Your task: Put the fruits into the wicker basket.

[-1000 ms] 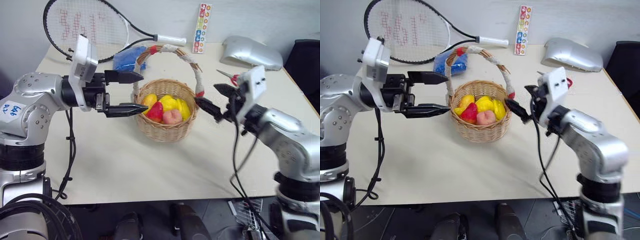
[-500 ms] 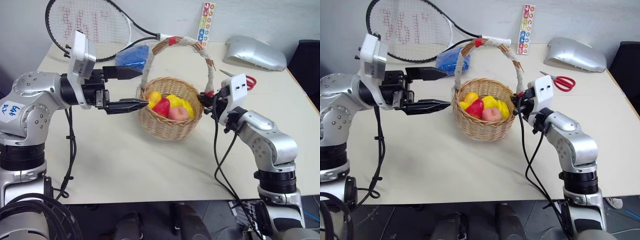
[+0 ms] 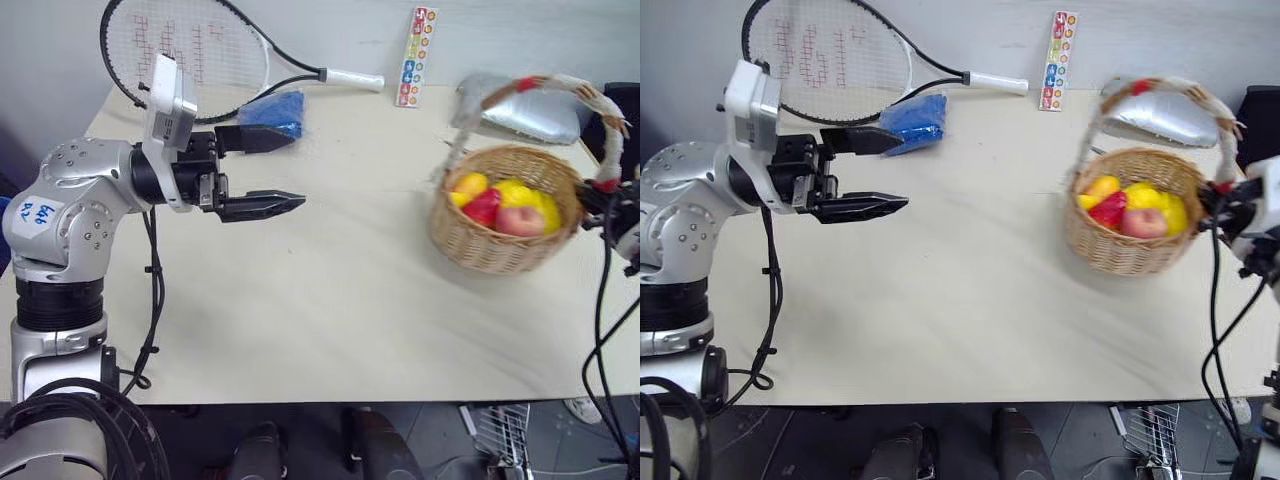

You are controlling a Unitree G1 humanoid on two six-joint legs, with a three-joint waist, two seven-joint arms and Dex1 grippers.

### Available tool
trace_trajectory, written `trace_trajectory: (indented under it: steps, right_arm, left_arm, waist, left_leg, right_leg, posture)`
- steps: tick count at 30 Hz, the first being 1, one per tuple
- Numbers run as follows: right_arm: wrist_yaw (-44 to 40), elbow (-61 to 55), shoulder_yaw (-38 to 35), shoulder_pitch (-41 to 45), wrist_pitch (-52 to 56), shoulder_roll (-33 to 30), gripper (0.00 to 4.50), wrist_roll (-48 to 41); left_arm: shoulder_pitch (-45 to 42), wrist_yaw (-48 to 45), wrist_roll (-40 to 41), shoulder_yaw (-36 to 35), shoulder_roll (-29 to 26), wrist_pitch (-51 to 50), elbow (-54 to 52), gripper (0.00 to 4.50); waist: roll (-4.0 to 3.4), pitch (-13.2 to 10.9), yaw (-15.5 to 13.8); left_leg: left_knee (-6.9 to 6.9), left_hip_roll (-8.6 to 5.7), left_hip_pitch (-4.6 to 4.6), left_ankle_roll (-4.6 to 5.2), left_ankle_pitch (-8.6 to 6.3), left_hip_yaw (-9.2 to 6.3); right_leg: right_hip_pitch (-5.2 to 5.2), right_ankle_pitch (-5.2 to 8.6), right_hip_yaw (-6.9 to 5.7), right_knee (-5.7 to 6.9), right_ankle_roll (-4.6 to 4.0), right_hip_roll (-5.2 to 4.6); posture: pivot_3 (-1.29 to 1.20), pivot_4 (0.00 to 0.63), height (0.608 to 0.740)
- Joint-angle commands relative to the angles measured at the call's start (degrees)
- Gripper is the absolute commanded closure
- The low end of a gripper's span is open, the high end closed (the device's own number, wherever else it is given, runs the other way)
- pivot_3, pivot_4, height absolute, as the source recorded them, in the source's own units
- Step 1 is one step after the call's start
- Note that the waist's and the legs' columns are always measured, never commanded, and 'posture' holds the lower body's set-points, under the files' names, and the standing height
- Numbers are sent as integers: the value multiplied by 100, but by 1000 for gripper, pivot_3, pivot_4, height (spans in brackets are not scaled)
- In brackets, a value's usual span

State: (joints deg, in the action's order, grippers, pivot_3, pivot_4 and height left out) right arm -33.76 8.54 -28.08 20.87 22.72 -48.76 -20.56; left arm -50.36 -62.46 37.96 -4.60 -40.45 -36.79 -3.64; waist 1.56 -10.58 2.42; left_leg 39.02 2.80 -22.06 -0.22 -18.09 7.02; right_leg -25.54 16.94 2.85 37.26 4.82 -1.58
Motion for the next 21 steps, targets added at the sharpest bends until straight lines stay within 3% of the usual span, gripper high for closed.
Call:
trace_trajectory:
  steps: [1,6,8,9,11,12,16,21]
  right_arm:
    - [-10,123,-240,35,-283,148,3620,-163]
    - [-595,33,-359,-485,-164,-28,2064,-424]
    - [-1450,-51,-617,-971,-445,-435,1503,-534]
    - [-1736,-48,-722,-1117,-562,-576,1035,-582]
    - [-2061,219,-928,-1234,-539,-927,533,-631]
    - [-2588,772,-1172,-1375,-420,-1499,237,-590]
    - [-4060,2556,-1887,-1570,-177,-2982,237,-612]
    - [-4787,3760,-1971,-1168,-94,-3620,237,-670]
  left_arm:
    - [-152,-123,10,-29,-36,90,-59,0]
    - [-175,-217,47,-1,-50,21,-41,0]
    - [-155,-246,40,-9,-78,11,-30,0]
    - [-151,-252,44,-15,-87,4,-22,0]
    - [-144,-283,84,-34,-111,-44,0,0]
    - [-121,-370,88,-24,-153,-42,20,0]
    - [-72,-544,97,-42,-258,-65,55,0]
    - [-32,-529,142,-113,-273,-147,97,0]
  waist:
    - [0,0,49]
    - [-2,0,65]
    - [-7,-2,24]
    - [-8,-2,-3]
    - [-8,-2,-43]
    - [-8,-2,-49]
    - [-50,-17,-81]
    - [-23,-22,77]
  left_leg:
    - [-2,1,4,-3,1,-1]
    - [-3,4,9,-15,7,-3]
    - [-3,4,8,-15,6,-3]
    - [-2,2,8,-13,6,-5]
    - [3,-2,8,-10,4,-3]
    - [4,-6,10,-8,3,0]
    - [-7,-23,21,21,4,11]
    - [-19,-3,103,37,-31,-9]
  right_leg:
    - [0,0,3,3,0,3]
    - [-1,0,6,12,0,3]
    - [0,1,7,12,0,1]
    - [0,3,6,12,4,-1]
    - [3,2,8,8,7,0]
    - [4,1,12,8,9,0]
    - [8,4,34,3,27,3]
    - [109,11,53,-40,15,23]
  posture:
    - [0,150,740]
    - [0,150,740]
    - [0,150,740]
    - [0,150,740]
    - [0,150,740]
    - [0,150,740]
    - [0,150,740]
    - [0,150,740]
